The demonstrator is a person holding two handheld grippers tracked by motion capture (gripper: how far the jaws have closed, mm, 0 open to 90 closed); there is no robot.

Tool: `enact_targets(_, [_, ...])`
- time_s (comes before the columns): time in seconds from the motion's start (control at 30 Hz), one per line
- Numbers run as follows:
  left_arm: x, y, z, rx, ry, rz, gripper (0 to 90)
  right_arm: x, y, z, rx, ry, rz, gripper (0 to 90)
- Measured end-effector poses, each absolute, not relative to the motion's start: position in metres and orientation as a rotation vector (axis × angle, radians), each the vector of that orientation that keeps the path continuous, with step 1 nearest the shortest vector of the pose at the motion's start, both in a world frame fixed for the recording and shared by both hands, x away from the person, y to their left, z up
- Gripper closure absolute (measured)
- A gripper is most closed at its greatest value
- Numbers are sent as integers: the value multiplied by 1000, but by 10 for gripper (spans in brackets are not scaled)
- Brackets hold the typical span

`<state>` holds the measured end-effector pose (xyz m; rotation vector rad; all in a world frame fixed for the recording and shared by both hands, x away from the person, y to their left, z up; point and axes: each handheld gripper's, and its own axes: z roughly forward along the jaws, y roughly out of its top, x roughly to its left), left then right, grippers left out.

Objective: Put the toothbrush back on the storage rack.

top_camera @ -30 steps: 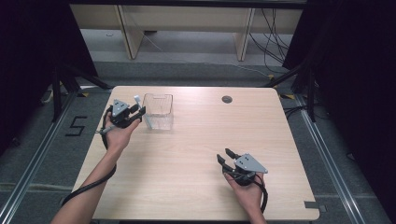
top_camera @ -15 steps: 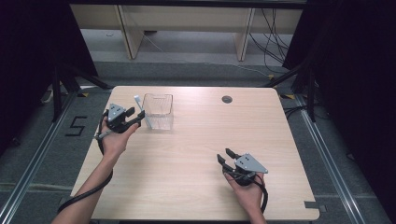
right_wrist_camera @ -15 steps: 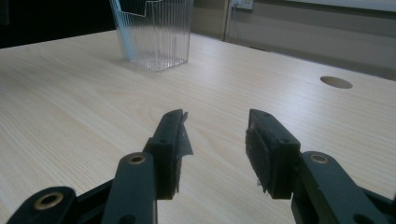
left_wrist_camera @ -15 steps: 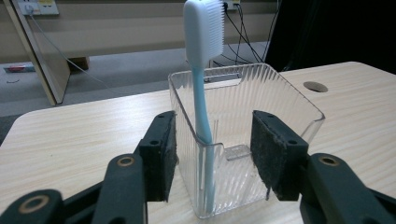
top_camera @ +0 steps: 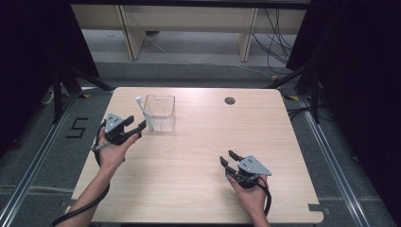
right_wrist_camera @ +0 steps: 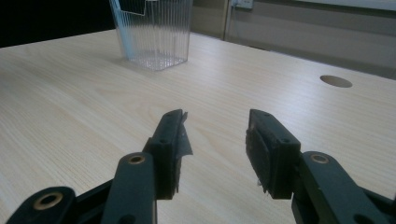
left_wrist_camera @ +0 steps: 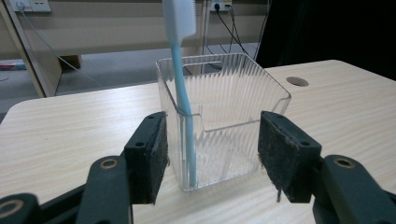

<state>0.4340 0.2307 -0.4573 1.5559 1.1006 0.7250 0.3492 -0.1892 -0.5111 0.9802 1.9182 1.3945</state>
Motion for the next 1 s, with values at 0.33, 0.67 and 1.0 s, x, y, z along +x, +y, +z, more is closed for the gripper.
enact_targets(0.33, [413,233,-464,1563,1097,718,423,349,-188,-512,980,1928,1412,566])
enact_targets(0.67, [392,242,-484,1568,1104,717,418,348,-189,-511,1005,1924,1392,565])
enact_targets(1.0, [372,250,-504,1535,1094,749,415,348,-186,-512,995,1933,1410,564])
